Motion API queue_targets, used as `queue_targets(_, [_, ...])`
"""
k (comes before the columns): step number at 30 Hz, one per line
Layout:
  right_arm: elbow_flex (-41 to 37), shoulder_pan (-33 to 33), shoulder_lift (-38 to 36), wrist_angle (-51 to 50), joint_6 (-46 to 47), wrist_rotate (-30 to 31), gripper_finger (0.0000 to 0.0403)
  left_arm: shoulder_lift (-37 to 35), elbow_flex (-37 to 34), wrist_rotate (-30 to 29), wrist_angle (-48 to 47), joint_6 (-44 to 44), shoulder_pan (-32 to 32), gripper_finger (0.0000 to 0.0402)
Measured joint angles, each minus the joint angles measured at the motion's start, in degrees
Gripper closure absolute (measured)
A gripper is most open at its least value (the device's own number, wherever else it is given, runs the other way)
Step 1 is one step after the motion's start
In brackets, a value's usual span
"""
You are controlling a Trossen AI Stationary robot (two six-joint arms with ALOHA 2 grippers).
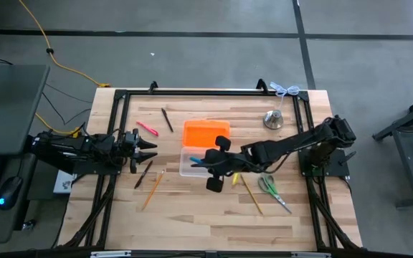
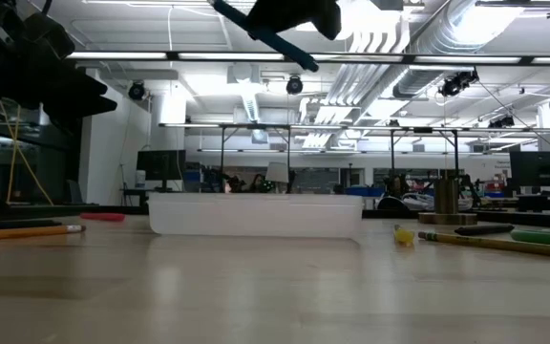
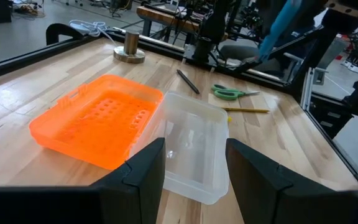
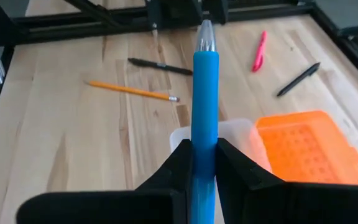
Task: Pick & place school supplies into a supply box
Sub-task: Put the blue pen into the orange supply box
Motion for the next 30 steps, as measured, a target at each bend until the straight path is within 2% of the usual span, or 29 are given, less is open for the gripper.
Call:
queue_targets(15, [-0.1,-4.5,2.7,-2.8,0.6,-7.3,0.0367,0.0,0.0,0.0,0.0,0.0,0.0,0.0202])
queue_targets(30, [-0.1,-7.5,7.5,-1.5,0.3,-10.6,0.0369,0.0,0.0,0.1,-0.2,0.0,0.0,0.0202])
